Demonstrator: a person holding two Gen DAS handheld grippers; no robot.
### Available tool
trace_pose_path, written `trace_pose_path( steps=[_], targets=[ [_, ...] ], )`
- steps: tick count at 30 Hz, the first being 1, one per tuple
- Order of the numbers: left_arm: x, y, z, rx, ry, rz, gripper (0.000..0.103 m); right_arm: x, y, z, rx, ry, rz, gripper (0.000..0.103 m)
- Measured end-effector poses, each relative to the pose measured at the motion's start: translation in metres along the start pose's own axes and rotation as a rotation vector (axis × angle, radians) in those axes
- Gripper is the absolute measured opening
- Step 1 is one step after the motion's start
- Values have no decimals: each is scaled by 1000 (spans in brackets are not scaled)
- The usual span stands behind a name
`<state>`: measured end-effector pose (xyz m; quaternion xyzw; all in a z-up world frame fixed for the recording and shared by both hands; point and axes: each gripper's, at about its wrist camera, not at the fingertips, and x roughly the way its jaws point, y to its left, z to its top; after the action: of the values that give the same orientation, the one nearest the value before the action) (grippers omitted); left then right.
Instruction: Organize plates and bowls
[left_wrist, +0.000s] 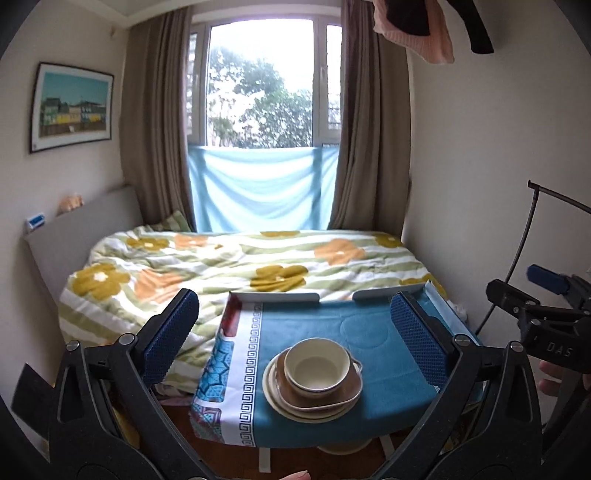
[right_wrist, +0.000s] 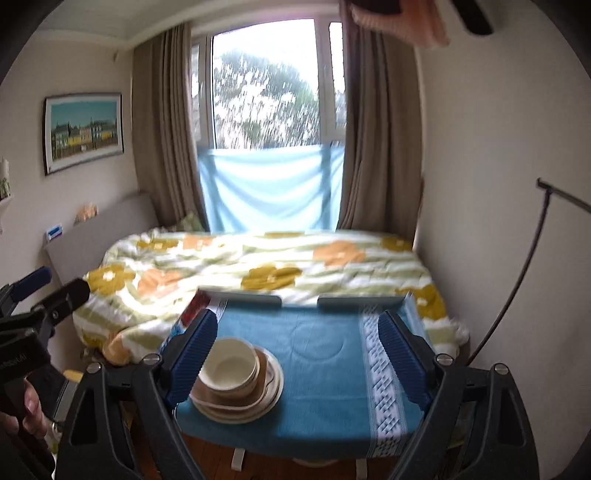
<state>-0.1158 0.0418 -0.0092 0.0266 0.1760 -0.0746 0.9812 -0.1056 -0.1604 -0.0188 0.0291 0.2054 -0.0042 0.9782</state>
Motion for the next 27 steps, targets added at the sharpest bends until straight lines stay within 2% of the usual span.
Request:
trace_pose_path(
  steps=[2, 6, 11, 27],
  targets=[
    [-12, -4, -3, -9, -15, -6, 103, -12, -2, -2, -7, -11, -3, 102],
    [-33, -10, -9, -15, -48, -2, 103, -31, -7, -7, 19, -49, -28, 102],
    [-45, -18, -14, -18, -54, -7, 103, -42, -9, -10, 23, -53, -47, 102],
    [-60, -28, -15, -1, -69, 10, 103, -64, -10, -9, 23, -90, -80, 102]
  ],
)
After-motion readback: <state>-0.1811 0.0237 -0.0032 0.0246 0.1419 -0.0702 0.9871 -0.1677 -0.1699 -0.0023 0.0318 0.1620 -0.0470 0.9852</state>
